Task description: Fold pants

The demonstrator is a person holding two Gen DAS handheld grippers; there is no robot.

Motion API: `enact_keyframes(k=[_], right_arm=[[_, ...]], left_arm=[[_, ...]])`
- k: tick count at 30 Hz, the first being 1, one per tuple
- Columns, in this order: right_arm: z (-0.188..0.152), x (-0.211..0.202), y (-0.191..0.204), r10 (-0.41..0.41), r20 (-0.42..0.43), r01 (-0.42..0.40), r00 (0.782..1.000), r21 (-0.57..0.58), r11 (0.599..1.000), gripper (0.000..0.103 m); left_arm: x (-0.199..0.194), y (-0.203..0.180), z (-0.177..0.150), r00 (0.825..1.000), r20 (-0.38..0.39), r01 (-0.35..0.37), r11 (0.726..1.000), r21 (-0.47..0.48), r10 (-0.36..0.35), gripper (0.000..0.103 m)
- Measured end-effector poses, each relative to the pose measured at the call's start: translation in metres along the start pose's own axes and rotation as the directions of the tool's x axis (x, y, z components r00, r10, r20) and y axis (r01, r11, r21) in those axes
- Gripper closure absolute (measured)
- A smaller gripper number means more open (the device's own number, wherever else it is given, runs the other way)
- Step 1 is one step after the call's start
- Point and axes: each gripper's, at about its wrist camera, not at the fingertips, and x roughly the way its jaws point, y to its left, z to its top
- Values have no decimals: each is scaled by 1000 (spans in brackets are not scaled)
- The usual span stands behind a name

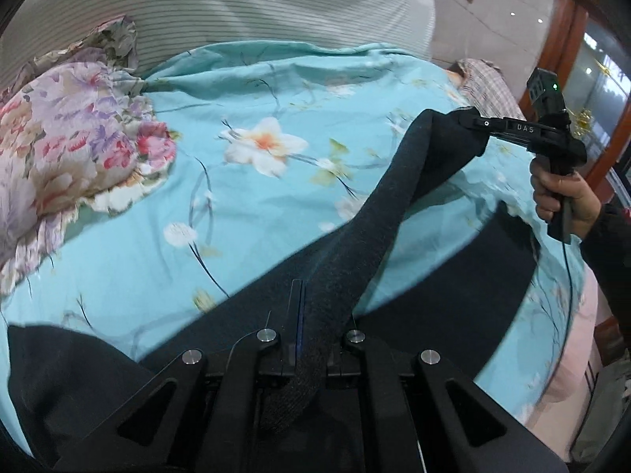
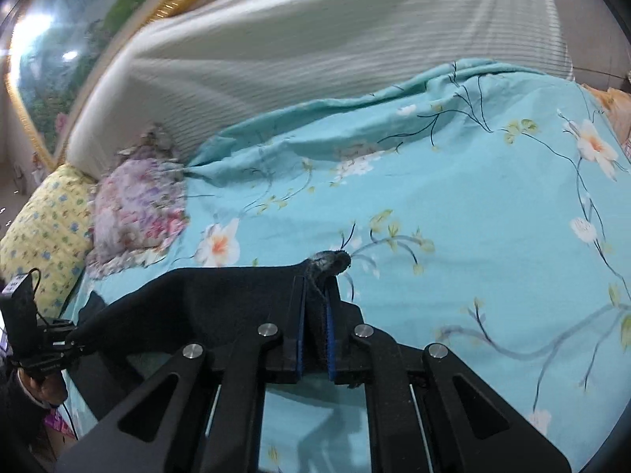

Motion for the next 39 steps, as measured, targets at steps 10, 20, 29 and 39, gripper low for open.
enact_keyframes(k=[10, 20, 29, 39], right_arm=[[-70, -55, 1, 76, 66, -71, 995, -76, 995, 94], [-119, -87, -2, 49, 41, -44, 998, -132, 990, 95], [-145, -91, -6, 10, -17, -12, 1000, -134, 991, 95], [-160, -103, -11, -47, -70, 41, 996, -77, 996, 86]], left_arm=[[-8, -30, -67, 1000, -25, 19, 1000, 21, -19, 99], [-5, -46, -95, 999, -31, 28, 997, 69, -26, 99], [9, -51, -113, 997, -72, 12, 995, 98, -5, 94], [-4, -50, -125, 996, -77, 59, 997, 56, -55, 52]])
